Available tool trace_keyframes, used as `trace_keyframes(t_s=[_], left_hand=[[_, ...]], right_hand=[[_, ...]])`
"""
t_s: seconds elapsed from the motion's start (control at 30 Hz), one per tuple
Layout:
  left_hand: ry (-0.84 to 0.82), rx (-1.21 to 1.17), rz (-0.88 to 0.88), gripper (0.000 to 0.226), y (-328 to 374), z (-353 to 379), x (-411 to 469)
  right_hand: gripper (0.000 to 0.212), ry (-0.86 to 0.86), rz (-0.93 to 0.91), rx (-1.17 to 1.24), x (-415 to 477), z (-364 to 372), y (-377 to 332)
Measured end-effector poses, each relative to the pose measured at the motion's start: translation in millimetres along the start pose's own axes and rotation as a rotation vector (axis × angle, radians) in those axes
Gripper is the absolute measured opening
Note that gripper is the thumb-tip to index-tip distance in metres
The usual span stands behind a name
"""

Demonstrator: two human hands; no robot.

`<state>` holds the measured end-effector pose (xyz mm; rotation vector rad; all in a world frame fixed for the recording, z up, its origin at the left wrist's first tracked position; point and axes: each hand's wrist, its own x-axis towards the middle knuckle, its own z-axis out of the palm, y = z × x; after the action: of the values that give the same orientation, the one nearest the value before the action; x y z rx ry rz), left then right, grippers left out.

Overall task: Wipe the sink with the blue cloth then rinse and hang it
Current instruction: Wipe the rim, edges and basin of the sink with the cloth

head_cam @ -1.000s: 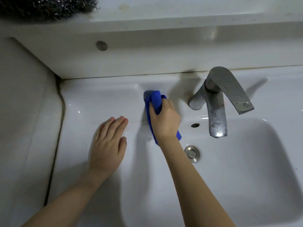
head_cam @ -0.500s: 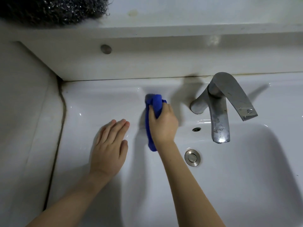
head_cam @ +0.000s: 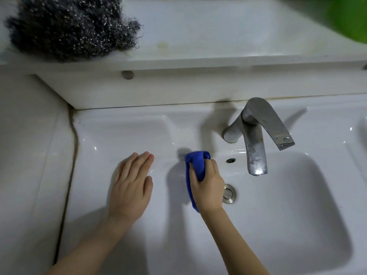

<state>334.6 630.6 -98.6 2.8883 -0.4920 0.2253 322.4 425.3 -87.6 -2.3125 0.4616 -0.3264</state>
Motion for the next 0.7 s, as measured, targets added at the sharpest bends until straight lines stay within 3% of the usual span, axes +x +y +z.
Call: trace_keyframes(t_s=[0.13, 0.27, 0.43, 0.57, 0.7], left_hand=[[-0.003, 0.007, -0.005, 0.053, -3.5, 3.2, -0.2], [-0.068, 0.024, -0.020, 0.054, -3.0, -0.2, 0.5], [-0.139, 0.006, -0.067, 0.055, 7.9, -18.0, 3.6], [-0.061, -0.143, -0.164, 0.055, 45.2, -34.7, 17.9], [-0.042, -0.246, -0.120, 0.058, 97.8, -30.9, 38.3]], right_hand=[[0.023, -0.122, 0.390, 0.297, -24.2, -24.1, 17.5], [0.030, -0.079, 0.564, 0.419, -29.0, -67.2, 32.4], [0.034, -0.008, 0.518, 0.423, -11.3, -131.5, 48.6], [0.031, 0.013, 0.436, 0.372, 21.0, -173.0, 68.2], [0.024, -0.022, 0.344, 0.312, 55.3, -191.6, 84.9]])
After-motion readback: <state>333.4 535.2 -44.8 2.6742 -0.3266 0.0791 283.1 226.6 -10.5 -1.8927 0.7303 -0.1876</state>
